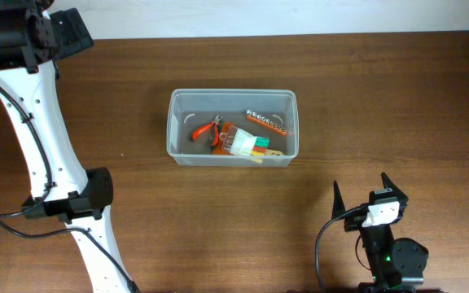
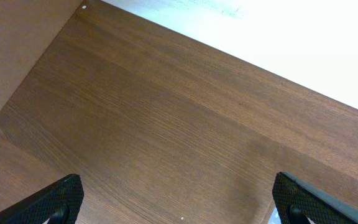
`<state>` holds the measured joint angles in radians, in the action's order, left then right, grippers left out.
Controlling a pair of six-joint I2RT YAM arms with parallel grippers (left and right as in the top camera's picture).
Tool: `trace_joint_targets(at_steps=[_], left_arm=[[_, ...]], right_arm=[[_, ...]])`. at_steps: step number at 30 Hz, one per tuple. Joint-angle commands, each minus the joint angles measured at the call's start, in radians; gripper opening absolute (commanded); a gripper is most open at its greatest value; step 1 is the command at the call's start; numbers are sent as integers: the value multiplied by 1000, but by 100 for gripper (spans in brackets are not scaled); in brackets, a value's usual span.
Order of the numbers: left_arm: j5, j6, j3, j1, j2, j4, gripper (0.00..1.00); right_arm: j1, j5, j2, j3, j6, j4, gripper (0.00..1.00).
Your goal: Pack container
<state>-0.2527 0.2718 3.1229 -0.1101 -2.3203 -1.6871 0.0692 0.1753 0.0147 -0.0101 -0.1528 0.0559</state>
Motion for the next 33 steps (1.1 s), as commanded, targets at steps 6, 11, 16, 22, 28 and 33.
trace_joint_targets(at_steps=[6,11,16,22,28,33], left_arm=[[-17,-12,1,152,110,0,99],[-17,-12,1,251,167,0,99],[-17,-12,-11,294,259,0,99],[-17,-12,-330,293,518,0,99],[-111,-12,-807,282,824,3,99],[-137,-12,-1066,282,1022,0,99]], right_arm=[[-2,13,-8,5,11,5,99],[-2,13,-8,5,11,5,98],[-2,13,-8,5,11,5,99],[-2,13,-8,5,11,5,99],[-2,13,-8,5,11,5,99],[-2,13,-8,5,11,5,99]])
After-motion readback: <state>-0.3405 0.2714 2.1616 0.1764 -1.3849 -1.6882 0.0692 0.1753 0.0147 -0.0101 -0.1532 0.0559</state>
